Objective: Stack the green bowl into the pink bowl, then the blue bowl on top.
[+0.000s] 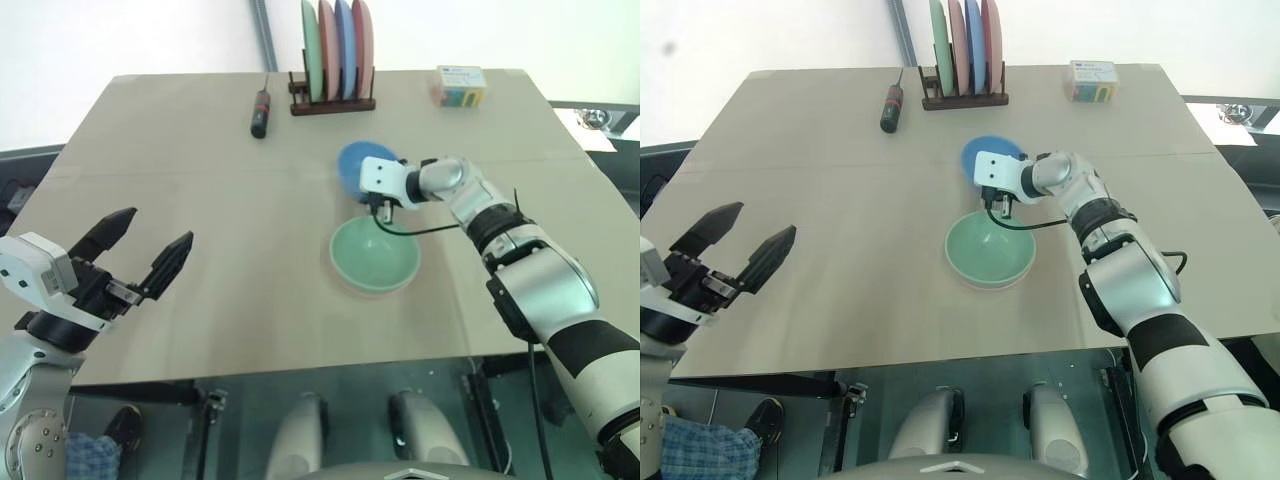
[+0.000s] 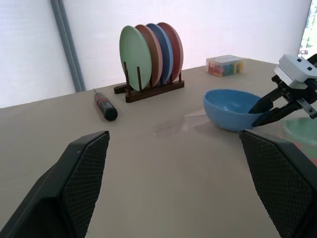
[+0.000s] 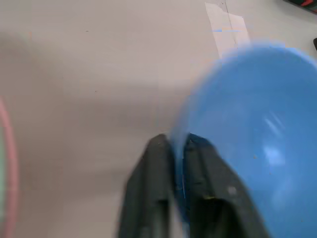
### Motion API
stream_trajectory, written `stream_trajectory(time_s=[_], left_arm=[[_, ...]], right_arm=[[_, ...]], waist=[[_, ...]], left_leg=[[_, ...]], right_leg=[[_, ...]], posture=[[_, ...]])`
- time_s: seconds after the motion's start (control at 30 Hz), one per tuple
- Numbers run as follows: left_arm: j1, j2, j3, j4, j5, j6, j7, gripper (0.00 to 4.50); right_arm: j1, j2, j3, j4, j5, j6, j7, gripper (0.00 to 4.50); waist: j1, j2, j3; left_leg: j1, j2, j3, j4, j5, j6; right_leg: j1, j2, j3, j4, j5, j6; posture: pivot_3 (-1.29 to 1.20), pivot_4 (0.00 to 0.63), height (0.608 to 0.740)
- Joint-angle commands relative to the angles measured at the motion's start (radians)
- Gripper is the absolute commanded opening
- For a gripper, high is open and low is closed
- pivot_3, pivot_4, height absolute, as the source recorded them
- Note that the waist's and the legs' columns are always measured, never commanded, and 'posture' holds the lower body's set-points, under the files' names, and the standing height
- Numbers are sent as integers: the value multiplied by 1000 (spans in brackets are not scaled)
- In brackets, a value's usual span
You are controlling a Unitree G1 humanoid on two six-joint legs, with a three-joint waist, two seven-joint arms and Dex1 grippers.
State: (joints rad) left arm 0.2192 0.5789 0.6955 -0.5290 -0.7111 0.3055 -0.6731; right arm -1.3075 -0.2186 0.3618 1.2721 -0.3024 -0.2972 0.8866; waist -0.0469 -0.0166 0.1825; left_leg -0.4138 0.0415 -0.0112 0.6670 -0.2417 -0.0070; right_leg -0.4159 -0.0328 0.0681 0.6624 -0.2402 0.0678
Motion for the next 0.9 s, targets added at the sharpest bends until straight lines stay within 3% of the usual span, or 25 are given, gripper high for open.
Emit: stream_trajectory(time_s=[0.03,0.27,0.53,0.7,0.8,0.9], left_arm=[[-10,15,8,-7,-18,-20,-4,4500],[-28,23,-10,10,-14,-18,-17,4500],[-67,35,-51,45,-12,-22,-39,4500],[-107,42,-98,86,-2,-30,-73,4500],[-168,68,-161,141,12,-28,-122,4500],[-235,101,-218,211,22,-29,-185,4500]], right_arm=[[-30,-8,-27,-18,6,-21,3,31],[-25,-20,-43,-51,20,-49,28,31],[19,-134,-111,-279,126,-31,209,31],[126,-246,-154,-640,242,159,368,31],[272,-388,-155,-1035,375,358,550,31],[389,-496,-149,-1332,481,526,635,31]], waist=[[0,0,0],[-1,0,0],[5,0,0],[5,0,0],[18,0,0],[19,2,1]], left_leg=[[0,0,0,0,0,0],[0,0,0,-1,0,0],[0,0,0,-1,0,0],[-1,0,0,-1,0,0],[-1,0,-1,-1,0,0],[-1,0,-1,-1,0,0]], right_leg=[[0,0,0,0,0,0],[0,0,0,0,0,0],[0,0,0,0,0,0],[0,0,0,-1,0,0],[0,0,-1,-1,0,0],[0,-1,-2,-1,0,0]], posture=[[0,150,740],[0,150,740],[0,150,740],[0,150,740],[0,150,740],[0,150,740]])
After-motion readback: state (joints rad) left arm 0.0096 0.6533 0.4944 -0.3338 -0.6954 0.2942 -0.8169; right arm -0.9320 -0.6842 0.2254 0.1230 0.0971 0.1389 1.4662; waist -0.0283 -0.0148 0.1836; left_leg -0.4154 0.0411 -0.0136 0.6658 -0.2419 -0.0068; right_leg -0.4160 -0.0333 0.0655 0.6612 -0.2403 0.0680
